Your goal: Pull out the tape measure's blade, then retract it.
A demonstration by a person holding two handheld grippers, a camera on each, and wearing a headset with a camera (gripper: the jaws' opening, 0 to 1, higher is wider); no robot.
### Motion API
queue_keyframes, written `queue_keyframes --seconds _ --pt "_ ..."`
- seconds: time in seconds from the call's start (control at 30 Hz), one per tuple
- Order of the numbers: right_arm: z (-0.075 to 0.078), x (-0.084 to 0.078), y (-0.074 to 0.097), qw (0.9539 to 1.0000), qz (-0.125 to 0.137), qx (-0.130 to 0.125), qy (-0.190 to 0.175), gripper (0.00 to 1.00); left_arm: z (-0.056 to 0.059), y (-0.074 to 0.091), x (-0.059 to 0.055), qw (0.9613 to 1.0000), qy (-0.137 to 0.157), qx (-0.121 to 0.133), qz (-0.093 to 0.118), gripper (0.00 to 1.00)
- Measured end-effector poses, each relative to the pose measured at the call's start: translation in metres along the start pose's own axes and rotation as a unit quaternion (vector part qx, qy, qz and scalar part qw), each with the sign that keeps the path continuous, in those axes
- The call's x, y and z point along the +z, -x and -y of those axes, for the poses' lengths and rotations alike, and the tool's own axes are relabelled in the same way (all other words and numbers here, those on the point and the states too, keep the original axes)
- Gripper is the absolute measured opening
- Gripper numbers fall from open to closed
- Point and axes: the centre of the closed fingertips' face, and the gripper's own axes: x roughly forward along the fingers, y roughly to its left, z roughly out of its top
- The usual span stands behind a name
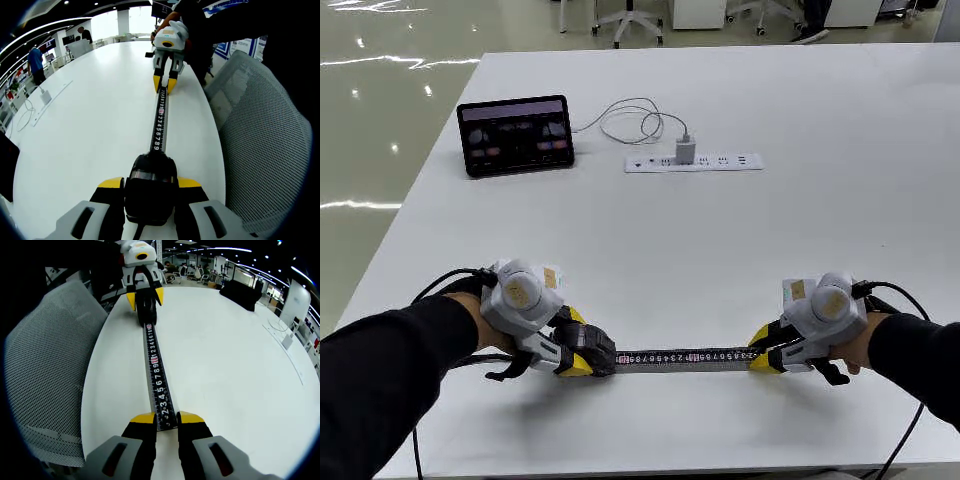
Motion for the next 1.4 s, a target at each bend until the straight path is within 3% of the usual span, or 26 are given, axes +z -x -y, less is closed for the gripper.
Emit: queue_keyframes --seconds 0.87,1.4 --pt "0.005 -0.018 0.016 0.9998 -0.01 -0.006 -0.016 0.11 0.0 0.0 -0.001 1.0 0.003 -0.001 0.001 0.34" --pt "0.006 -0.019 0.015 0.9997 -0.007 -0.008 -0.021 0.11 0.0 0.0 0.0 1.0 0.004 0.0 0.002 0.34"
